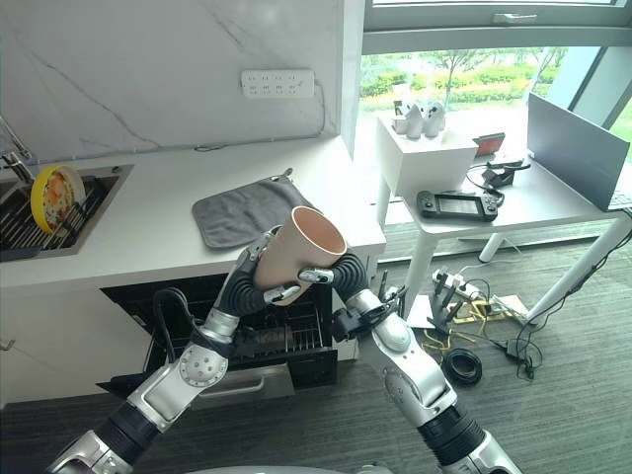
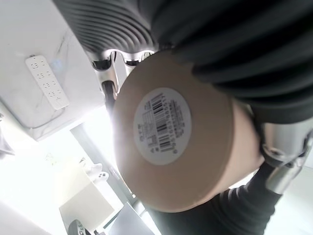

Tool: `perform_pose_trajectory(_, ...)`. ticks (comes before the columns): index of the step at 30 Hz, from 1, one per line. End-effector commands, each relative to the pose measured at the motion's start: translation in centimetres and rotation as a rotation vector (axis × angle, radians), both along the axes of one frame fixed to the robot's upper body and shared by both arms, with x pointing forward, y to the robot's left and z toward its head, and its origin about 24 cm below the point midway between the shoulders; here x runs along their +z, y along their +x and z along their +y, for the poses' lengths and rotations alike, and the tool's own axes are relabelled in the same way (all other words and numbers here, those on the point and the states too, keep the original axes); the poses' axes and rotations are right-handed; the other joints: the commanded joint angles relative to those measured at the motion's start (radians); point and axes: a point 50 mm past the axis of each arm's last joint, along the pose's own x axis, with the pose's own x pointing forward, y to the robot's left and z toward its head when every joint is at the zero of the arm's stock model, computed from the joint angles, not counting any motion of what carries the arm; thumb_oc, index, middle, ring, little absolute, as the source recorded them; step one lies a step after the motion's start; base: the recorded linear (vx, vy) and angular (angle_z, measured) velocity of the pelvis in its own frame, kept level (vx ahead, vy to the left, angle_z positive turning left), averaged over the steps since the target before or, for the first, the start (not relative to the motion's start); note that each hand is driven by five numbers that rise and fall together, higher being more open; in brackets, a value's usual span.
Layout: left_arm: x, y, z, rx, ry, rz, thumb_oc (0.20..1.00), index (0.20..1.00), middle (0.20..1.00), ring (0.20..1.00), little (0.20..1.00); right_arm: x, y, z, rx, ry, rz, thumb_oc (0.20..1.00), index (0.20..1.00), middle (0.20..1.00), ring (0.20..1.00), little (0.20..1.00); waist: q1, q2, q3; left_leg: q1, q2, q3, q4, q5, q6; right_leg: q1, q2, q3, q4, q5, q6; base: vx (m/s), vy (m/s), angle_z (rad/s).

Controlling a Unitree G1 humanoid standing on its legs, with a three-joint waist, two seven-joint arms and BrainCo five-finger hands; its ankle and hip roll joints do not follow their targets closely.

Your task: Place the dishes in the dishwasher.

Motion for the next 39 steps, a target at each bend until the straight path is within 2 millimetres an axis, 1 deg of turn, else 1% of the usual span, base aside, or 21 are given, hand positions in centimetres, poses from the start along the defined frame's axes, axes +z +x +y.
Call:
perform_pose_trajectory(1,2.7,0.0,-4.2,-0.253,0.069,-0.139,0.200,0.200,0.200,0.200,0.200,5.4,0.6,3.2,0.102,0.038,-0.231,1.000,1.000,1.000,1.000,1.000,0.027,-0.025,0.043,0.054,-0.060,-0.014,0.014,-0.146,0.064,0.033,-0.025,-0.008,0.066,-0.104,0.025,0.00,0.000,0.00)
perform_pose_trajectory(3,2.7,-0.1,-4.4,-0.261,0.072,-0.140,0.200,0.200,0.200,0.200,0.200,5.4,0.7,3.3,0.098,0.033,-0.231,1.000,1.000,1.000,1.000,1.000,0.026,-0.025,0.043,0.054,-0.060,-0.014,0.013,-0.146,0.064,0.032,-0.025,-0.008,0.066,-0.104,0.025,0.00,0.000,0.00)
perform_pose_trajectory(4,2.6,-0.2,-4.4,-0.262,0.073,-0.142,0.200,0.200,0.200,0.200,0.200,5.4,0.8,3.3,0.091,0.032,-0.237,0.674,0.674,0.674,0.674,0.674,0.026,-0.025,0.044,0.054,-0.059,-0.013,0.013,-0.146,0.064,0.032,-0.024,-0.008,0.066,-0.104,0.025,0.00,0.000,0.00)
perform_pose_trajectory(5,2.7,-0.2,-4.5,-0.261,0.072,-0.147,0.200,0.200,0.200,0.200,0.200,5.5,0.8,3.3,0.082,0.024,-0.253,0.238,0.238,0.238,0.238,0.238,0.025,-0.024,0.045,0.054,-0.059,-0.013,0.012,-0.145,0.064,0.032,-0.024,-0.007,0.065,-0.103,0.025,0.00,0.000,0.00)
perform_pose_trajectory(6,2.7,-0.2,-4.5,-0.259,0.070,-0.148,0.200,0.200,0.200,0.200,0.200,5.6,0.8,3.2,0.073,0.015,-0.264,0.200,0.200,0.200,0.200,0.200,0.025,-0.024,0.045,0.055,-0.060,-0.013,0.011,-0.145,0.064,0.032,-0.024,-0.007,0.065,-0.103,0.025,0.00,0.000,0.00)
perform_pose_trajectory(11,2.7,-0.1,-4.6,-0.257,0.082,-0.154,0.200,0.200,0.200,0.200,0.200,6.2,0.6,3.1,0.061,-0.029,-0.343,0.200,0.200,0.200,0.200,0.200,0.025,-0.024,0.047,0.053,-0.061,-0.014,0.012,-0.147,0.065,0.032,-0.024,-0.006,0.065,-0.103,0.024,0.00,0.000,0.00)
perform_pose_trajectory(15,2.6,-0.1,-4.5,-0.253,0.105,-0.163,0.200,0.200,0.200,0.200,0.200,6.6,0.5,3.3,0.120,-0.030,-0.351,0.200,0.200,0.200,0.200,0.200,0.028,-0.024,0.046,0.052,-0.060,-0.015,0.015,-0.147,0.065,0.031,-0.023,-0.007,0.067,-0.104,0.022,0.00,0.000,0.00)
perform_pose_trajectory(19,2.3,0.0,-4.3,-0.219,0.119,-0.183,0.200,0.200,0.200,0.200,0.200,6.9,0.6,2.9,0.072,0.011,-0.361,0.200,0.200,0.200,0.200,0.200,0.031,-0.024,0.045,0.052,-0.060,-0.017,0.016,-0.148,0.065,0.035,-0.022,-0.007,0.066,-0.106,0.021,0.00,0.000,0.00)
perform_pose_trajectory(20,2.3,0.1,-4.2,-0.202,0.137,-0.195,0.291,0.291,0.291,0.291,0.291,7.0,0.7,2.8,0.059,0.023,-0.358,0.200,0.200,0.200,0.200,0.200,0.030,-0.024,0.045,0.052,-0.060,-0.017,0.017,-0.148,0.065,0.035,-0.021,-0.006,0.066,-0.106,0.021,0.00,0.000,0.00)
perform_pose_trajectory(21,1.9,0.3,-4.0,-0.175,0.163,-0.182,1.000,1.000,1.000,1.000,1.000,7.1,0.7,2.5,0.040,0.035,-0.358,0.200,0.200,0.200,0.200,0.200,0.030,-0.023,0.044,0.052,-0.060,-0.018,0.017,-0.148,0.065,0.036,-0.020,-0.006,0.066,-0.107,0.020,0.00,0.000,0.00)
perform_pose_trajectory(24,1.0,1.0,-3.3,-0.120,0.183,-0.113,1.000,1.000,1.000,1.000,1.000,6.9,0.8,2.1,0.006,0.065,-0.335,0.200,0.200,0.200,0.200,0.200,0.027,-0.021,0.042,0.054,-0.060,-0.017,0.015,-0.148,0.065,0.036,-0.019,-0.005,0.068,-0.109,0.019,0.00,0.000,0.00)
perform_pose_trajectory(27,0.0,1.1,-2.5,-0.051,0.183,-0.080,1.000,1.000,1.000,1.000,1.000,6.6,0.9,1.0,-0.062,0.100,-0.321,0.200,0.200,0.200,0.200,0.200,0.025,-0.020,0.042,0.054,-0.059,-0.009,0.013,-0.144,0.065,0.036,-0.021,-0.010,0.069,-0.109,0.018,0.00,0.000,0.00)
perform_pose_trajectory(30,-1.1,1.5,-0.6,0.067,0.161,-0.052,1.000,1.000,1.000,1.000,1.000,7.0,1.2,-1.2,-0.202,0.168,-0.324,0.200,0.200,0.200,0.200,0.200,0.025,-0.018,0.047,0.052,-0.055,-0.003,0.015,-0.142,0.065,0.033,-0.024,-0.018,0.075,-0.110,0.017,-0.01,-0.011,0.01)
perform_pose_trajectory(31,-1.3,1.6,0.3,0.108,0.155,-0.059,1.000,1.000,1.000,1.000,1.000,7.0,1.4,-2.4,-0.273,0.203,-0.316,0.200,0.200,0.200,0.200,0.200,0.023,-0.017,0.049,0.058,-0.055,-0.002,0.014,-0.144,0.065,0.041,-0.023,-0.020,0.076,-0.114,0.017,0.01,-0.018,0.07)
perform_pose_trajectory(32,-1.3,1.6,0.6,0.119,0.155,-0.060,1.000,1.000,1.000,1.000,1.000,7.0,1.4,-2.9,-0.303,0.213,-0.318,0.200,0.200,0.200,0.200,0.200,0.023,-0.016,0.049,0.058,-0.054,-0.003,0.014,-0.144,0.065,0.041,-0.023,-0.019,0.076,-0.115,0.016,0.03,-0.022,0.16)
perform_pose_trajectory(33,-1.5,1.5,1.5,0.153,0.146,-0.052,1.000,1.000,1.000,1.000,1.000,6.8,1.4,-4.6,-0.382,0.240,-0.316,0.200,0.200,0.200,0.200,0.200,0.023,-0.014,0.048,0.057,-0.052,-0.004,0.016,-0.144,0.064,0.043,-0.022,-0.019,0.078,-0.116,0.014,0.02,-0.018,0.21)
perform_pose_trajectory(34,-1.6,1.3,2.1,0.176,0.134,-0.048,1.000,1.000,1.000,1.000,1.000,6.7,1.4,-5.7,-0.423,0.255,-0.314,0.200,0.200,0.200,0.200,0.200,0.023,-0.013,0.048,0.055,-0.051,-0.005,0.016,-0.142,0.065,0.041,-0.021,-0.020,0.077,-0.115,0.011,0.03,-0.011,0.17)
perform_pose_trajectory(39,-1.9,0.7,3.4,0.240,0.120,-0.049,1.000,1.000,1.000,1.000,1.000,5.7,0.9,-8.2,-0.506,0.288,-0.291,0.200,0.200,0.200,0.200,0.200,0.025,-0.012,0.050,0.056,-0.050,-0.011,0.015,-0.144,0.064,0.045,-0.017,-0.023,0.080,-0.122,0.007,0.00,-0.007,0.02)
